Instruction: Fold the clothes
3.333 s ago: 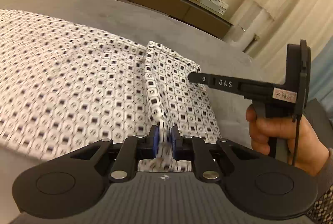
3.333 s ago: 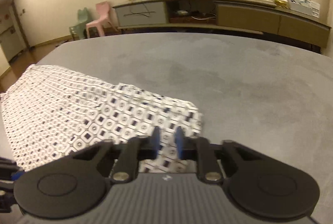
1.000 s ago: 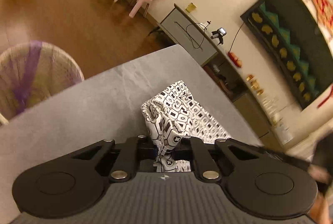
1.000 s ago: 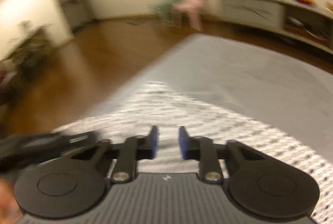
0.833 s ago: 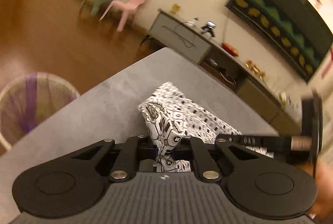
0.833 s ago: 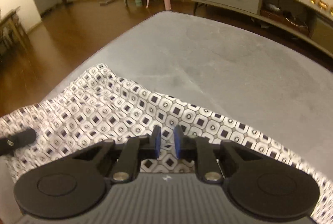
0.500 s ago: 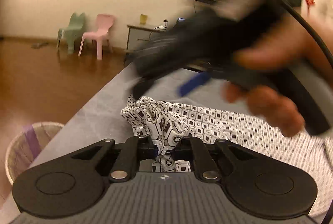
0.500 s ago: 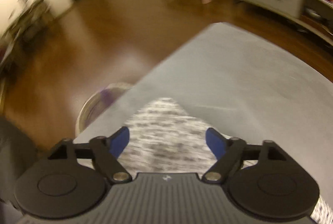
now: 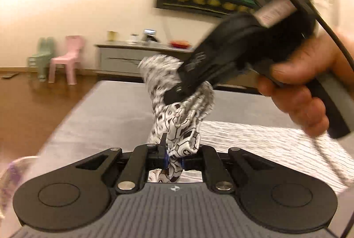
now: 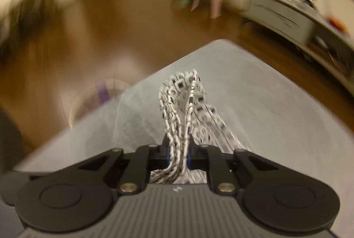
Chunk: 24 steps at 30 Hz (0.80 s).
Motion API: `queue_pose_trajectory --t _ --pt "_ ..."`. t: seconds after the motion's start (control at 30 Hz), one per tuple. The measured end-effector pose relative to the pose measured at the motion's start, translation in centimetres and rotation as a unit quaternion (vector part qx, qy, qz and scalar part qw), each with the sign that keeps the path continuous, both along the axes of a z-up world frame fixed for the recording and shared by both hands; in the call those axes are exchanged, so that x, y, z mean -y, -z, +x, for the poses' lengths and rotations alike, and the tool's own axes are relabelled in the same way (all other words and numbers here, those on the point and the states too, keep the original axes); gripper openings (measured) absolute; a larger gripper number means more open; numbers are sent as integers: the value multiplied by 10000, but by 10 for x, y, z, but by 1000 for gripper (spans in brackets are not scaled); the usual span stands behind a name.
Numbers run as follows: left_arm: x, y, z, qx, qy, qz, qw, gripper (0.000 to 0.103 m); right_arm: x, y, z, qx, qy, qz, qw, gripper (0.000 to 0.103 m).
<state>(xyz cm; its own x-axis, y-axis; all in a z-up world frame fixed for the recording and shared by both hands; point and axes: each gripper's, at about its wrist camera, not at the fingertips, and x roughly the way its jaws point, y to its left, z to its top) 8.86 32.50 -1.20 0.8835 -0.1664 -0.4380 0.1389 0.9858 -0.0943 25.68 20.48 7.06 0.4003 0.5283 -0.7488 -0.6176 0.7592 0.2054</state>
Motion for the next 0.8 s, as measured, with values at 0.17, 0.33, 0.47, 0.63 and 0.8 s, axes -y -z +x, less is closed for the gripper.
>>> queue_pose_trajectory --t 0.17,0.33,0.47,0.63,0.8 --pt "70 21 0 -611 585 569 9948 10 110 60 2 -791 1270 929 9844 13" --pt "95 34 -10 -814 916 588 9907 10 151 87 0 -883 1771 1068 9744 13" --pt "80 28 -14 -842 1282 357 9875 11 162 97 -5 -1006 1794 980 9737 22" --pt "23 2 -36 -385 1664 -676 9830 42 158 97 -7 -561 1998 429 9773 38" --pt "-22 11 -26 -482 740 -1043 9906 50 152 81 -17 -70 2068 388 9776 40"
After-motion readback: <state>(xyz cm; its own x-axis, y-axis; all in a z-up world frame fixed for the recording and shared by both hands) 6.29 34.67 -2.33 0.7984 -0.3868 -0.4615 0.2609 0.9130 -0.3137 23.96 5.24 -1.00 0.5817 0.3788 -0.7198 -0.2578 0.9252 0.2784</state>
